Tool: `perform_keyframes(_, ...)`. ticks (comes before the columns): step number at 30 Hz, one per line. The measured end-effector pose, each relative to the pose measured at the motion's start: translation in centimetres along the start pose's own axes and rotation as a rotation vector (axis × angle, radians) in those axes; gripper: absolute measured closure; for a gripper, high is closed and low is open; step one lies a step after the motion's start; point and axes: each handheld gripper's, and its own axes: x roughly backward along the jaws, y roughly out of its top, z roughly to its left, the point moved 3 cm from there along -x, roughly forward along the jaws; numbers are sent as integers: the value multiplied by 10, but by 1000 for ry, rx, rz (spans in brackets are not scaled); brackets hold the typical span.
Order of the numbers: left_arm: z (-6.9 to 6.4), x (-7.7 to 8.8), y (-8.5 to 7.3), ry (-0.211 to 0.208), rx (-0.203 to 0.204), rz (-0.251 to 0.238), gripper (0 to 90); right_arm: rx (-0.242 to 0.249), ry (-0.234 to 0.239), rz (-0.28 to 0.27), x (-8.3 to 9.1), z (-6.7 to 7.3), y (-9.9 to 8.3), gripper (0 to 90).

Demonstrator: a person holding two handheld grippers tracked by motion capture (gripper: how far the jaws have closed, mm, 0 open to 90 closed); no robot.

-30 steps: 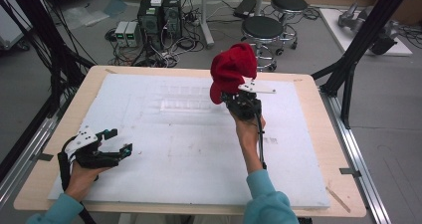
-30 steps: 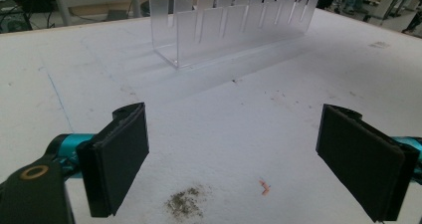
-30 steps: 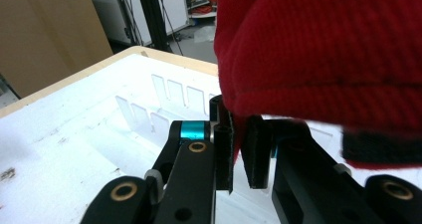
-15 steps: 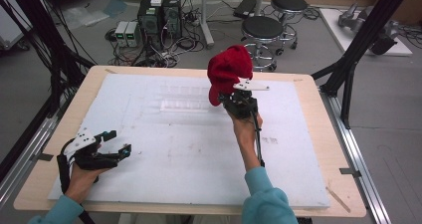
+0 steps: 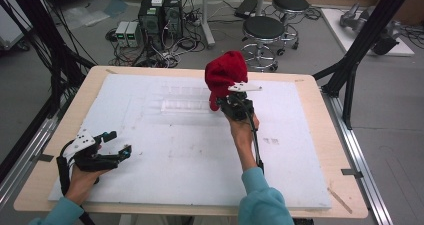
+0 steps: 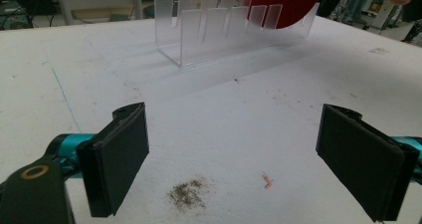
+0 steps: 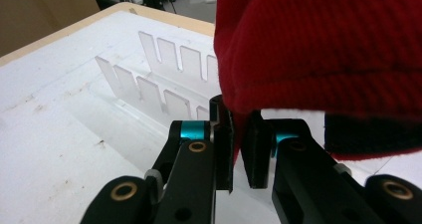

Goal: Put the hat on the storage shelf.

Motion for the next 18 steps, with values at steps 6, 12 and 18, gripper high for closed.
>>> perform_keyframes(6,0,0,0,2,4,0,135,0,6,-7,0,-2,-1,848)
perform_keyframes(12,0,0,0,0,0,-1,135,6,-1,-8,0,0,-2,840)
perform_keyframes(18,0,0,0,7,6,-2,135,50,-46,-27,2,4,-3,678)
